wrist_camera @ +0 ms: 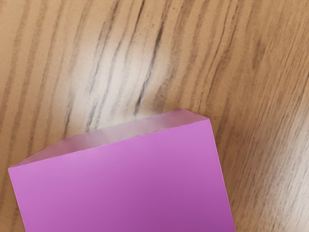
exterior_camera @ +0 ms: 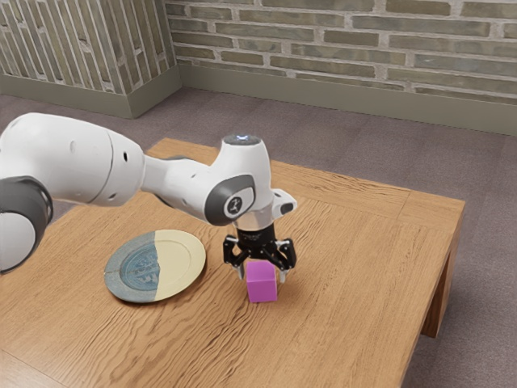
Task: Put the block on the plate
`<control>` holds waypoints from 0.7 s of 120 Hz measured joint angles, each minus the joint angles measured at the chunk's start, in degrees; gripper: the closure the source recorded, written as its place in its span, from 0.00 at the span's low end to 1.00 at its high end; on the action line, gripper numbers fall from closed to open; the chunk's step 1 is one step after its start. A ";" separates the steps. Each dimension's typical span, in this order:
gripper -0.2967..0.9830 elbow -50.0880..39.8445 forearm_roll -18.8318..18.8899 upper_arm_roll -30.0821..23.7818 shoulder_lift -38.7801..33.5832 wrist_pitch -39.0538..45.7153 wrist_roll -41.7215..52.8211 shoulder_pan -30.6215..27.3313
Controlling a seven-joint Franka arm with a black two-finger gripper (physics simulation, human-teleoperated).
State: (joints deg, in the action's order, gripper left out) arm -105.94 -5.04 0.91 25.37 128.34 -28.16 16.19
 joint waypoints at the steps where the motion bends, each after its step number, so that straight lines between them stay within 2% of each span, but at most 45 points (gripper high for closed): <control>1: 0.23 0.01 0.00 0.01 0.09 0.07 -0.07 0.00; 24: 0.24 0.02 -0.05 -0.03 1.33 1.28 -1.35 -0.15; 57: 0.38 -0.16 -0.07 -0.01 1.44 1.87 -2.58 -0.69; 84: 0.41 -0.08 -0.03 -0.03 2.34 2.12 -3.24 -0.65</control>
State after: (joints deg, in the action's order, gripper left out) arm -106.02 -5.07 0.88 27.71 130.46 -31.40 15.54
